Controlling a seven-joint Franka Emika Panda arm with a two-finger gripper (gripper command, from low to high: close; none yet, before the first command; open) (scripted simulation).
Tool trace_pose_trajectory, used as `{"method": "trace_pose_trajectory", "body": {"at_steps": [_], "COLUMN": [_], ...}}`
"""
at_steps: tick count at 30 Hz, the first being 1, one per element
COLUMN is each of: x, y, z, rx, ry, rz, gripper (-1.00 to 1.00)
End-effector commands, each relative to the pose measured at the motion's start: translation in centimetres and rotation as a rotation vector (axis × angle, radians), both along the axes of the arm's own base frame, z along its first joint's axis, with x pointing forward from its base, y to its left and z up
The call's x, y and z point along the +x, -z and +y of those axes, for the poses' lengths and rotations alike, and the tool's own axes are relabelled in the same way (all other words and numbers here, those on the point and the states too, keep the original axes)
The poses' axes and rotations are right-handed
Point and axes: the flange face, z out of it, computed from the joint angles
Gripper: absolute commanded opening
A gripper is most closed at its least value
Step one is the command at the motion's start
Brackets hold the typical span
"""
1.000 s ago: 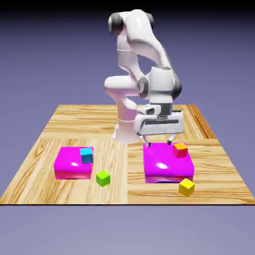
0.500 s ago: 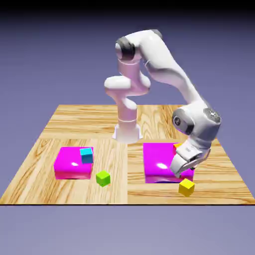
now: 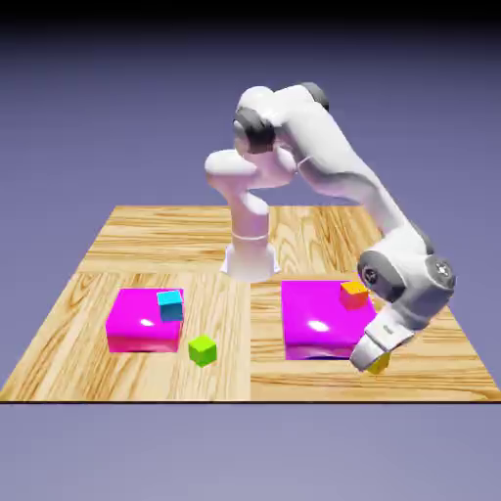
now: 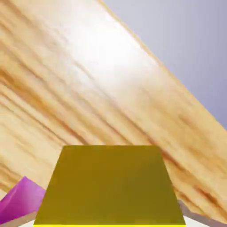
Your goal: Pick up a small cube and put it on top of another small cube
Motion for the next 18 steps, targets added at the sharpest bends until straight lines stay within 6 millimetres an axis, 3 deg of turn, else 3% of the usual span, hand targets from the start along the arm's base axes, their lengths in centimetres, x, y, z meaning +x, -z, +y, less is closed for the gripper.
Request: {"method": "trace_pose_trajectory", "body": {"at_steps": [1,5,9,14,18], "x": [0.6,1.2,-1.0,-7.5,-14.9], "y": [-0.6,-3.5,-6.7,-10.6,-13.1], "z": [-3.2,-15.7,-27.7,-40.6,-48.4], "rx": [-0.020,-0.073,-0.092,-0.060,0.020], "ry": [0.090,0.471,0.868,1.379,1.788], "rz": [-0.007,-0.026,-0.041,-0.047,-0.034], "gripper": [-1.00,-1.00,-1.00,-1.00,-1.00]}}
